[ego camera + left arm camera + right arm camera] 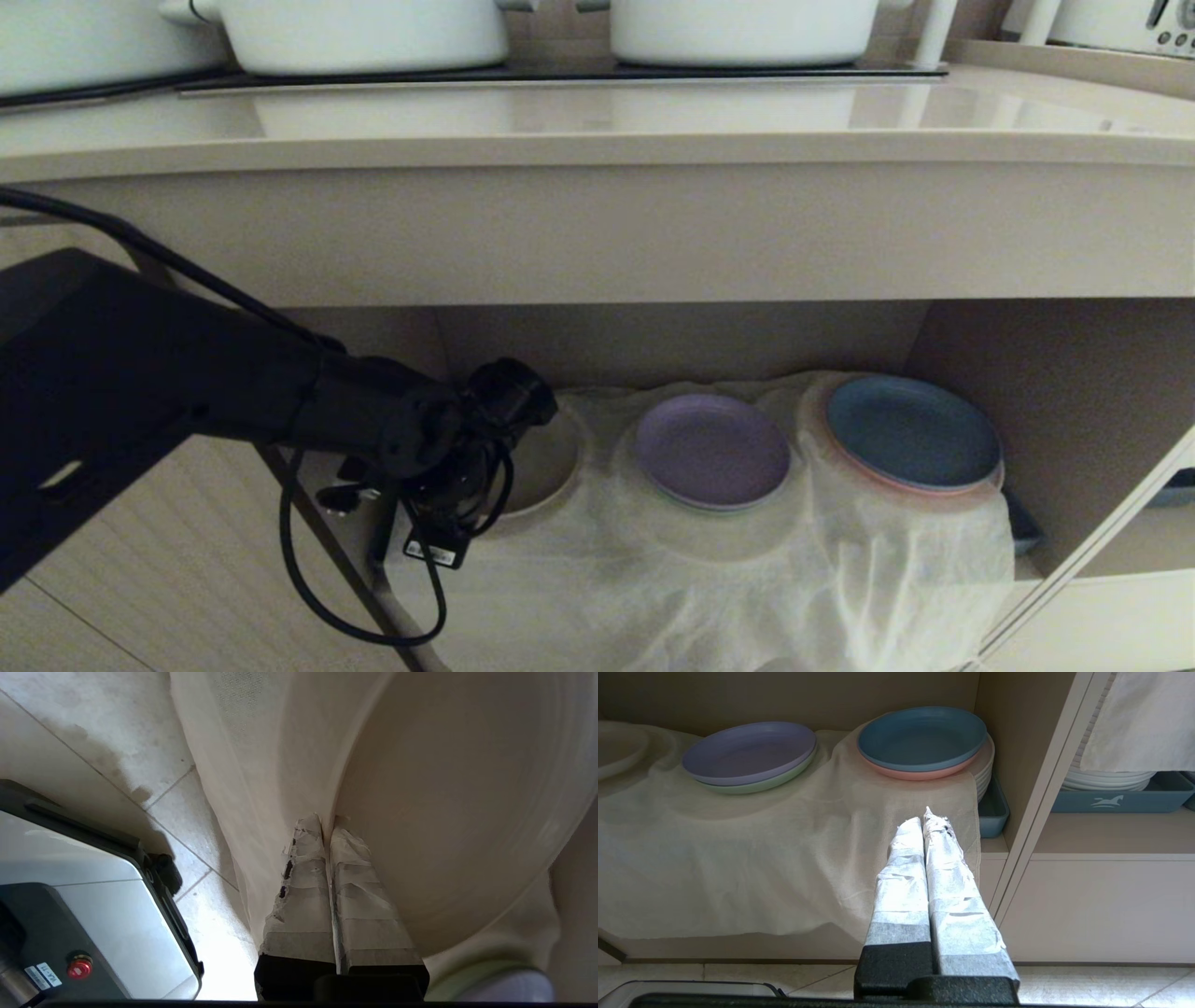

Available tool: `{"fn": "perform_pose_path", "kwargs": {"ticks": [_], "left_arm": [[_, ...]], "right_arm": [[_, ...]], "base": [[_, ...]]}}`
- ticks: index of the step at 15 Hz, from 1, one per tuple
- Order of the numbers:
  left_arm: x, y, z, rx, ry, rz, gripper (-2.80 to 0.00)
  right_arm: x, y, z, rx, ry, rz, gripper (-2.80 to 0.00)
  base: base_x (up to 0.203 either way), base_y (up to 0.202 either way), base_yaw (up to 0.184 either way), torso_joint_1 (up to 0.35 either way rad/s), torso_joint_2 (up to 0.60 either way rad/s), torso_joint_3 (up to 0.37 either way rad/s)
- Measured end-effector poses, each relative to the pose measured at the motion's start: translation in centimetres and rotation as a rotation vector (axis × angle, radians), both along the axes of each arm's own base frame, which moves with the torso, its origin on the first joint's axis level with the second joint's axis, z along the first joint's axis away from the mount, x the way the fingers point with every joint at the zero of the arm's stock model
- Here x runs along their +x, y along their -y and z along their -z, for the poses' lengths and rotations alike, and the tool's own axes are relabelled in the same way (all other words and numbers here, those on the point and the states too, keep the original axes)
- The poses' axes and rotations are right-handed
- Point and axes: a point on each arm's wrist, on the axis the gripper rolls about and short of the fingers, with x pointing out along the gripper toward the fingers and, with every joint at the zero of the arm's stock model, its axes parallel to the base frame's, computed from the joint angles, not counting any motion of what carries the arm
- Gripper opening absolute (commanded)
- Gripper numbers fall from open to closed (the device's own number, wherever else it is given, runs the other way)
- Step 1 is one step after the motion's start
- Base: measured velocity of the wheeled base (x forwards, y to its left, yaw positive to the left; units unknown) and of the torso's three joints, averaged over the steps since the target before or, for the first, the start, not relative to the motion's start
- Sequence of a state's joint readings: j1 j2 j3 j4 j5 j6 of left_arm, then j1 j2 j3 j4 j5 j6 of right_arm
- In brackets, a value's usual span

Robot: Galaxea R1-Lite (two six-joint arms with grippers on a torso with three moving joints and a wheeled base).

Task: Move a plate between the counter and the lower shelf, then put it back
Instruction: Put the plate in the cupboard

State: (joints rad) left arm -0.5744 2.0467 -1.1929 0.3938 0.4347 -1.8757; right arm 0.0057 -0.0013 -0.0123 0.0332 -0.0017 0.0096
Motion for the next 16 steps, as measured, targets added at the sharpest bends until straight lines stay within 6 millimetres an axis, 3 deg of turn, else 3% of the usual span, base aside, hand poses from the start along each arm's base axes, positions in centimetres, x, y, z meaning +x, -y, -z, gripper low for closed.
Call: {"fn": "perform_pose_path", "kwargs": {"ticks": [5, 16], "left_arm": [[1.1, -1.0, 0.6, 0.002, -0.005, -0.045, -2.80], [1.3, -0.9, 0.8, -0.022, -0.014, -0.040, -2.80]], "right_arm": [[0.0, 0.0, 0.0, 0.000, 0.000, 0.000, -2.80], [0.0, 0.0, 0.0, 0.000, 0.000, 0.000, -2.80]], "base": [[0.000, 0.000, 0.000, 0.000, 0.00, 0.000], [0.000, 0.000, 0.000, 0.000, 0.00, 0.000]]}}
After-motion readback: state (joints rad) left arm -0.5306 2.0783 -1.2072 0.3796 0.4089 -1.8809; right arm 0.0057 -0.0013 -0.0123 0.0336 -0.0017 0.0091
